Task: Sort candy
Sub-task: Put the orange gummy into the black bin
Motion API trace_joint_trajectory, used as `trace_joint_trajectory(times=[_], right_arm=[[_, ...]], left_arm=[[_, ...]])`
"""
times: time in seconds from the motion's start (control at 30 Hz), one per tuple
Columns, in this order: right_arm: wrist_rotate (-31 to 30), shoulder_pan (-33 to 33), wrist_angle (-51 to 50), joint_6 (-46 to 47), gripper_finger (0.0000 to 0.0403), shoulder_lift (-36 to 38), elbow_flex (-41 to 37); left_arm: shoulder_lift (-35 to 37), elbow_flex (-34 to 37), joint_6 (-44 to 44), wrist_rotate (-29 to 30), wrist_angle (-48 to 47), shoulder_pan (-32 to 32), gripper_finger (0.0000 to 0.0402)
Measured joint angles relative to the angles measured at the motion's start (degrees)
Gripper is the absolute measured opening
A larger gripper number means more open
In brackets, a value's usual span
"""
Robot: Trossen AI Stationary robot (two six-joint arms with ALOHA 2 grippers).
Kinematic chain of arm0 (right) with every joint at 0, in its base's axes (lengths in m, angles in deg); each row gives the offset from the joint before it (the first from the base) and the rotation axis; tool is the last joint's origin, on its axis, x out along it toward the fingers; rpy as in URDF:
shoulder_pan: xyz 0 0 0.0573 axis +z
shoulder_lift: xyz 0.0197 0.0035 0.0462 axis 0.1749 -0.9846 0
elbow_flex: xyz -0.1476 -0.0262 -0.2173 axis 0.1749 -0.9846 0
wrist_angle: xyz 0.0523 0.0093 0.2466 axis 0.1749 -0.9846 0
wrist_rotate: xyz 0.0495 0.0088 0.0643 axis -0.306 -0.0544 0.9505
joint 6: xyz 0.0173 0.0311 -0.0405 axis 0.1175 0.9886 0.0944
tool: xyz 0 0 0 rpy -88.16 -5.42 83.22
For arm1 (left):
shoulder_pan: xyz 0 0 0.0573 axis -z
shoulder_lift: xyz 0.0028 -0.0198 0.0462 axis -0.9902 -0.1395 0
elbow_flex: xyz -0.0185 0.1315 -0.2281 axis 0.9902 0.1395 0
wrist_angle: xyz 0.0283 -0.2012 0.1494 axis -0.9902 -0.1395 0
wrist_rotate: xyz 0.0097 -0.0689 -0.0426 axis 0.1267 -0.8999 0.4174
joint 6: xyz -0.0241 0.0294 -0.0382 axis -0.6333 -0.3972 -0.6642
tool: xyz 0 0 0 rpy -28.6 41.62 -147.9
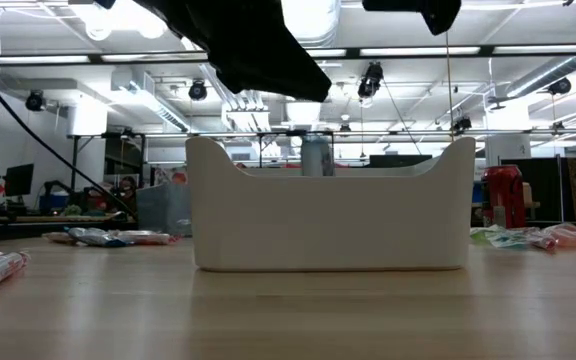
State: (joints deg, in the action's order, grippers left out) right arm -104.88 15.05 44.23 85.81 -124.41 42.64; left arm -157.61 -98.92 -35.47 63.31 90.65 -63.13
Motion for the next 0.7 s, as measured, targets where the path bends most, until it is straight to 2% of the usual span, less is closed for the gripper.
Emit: trace_joint_trajectory(times=[0.2, 0.47, 0.7], right_arm=[[0.03, -0.02, -6.46, 9.04, 0.0125, 0.16, 0.0], [0.33, -1.16, -18.1, 25.4, 0.0125, 0.26, 0.02], [5.08, -2.98, -33.1, 42.49, 0.0125, 0.26, 0.02]], left_arm=[[2.59, 0.0, 0.0, 0.02, -3.42, 0.0, 0.0093], [8.94, 0.0, -0.01, 0.1, -14.59, 0.09, 0.0093], [15.85, 0.0, -0.05, 0.2, -23.52, 0.15, 0.0094]])
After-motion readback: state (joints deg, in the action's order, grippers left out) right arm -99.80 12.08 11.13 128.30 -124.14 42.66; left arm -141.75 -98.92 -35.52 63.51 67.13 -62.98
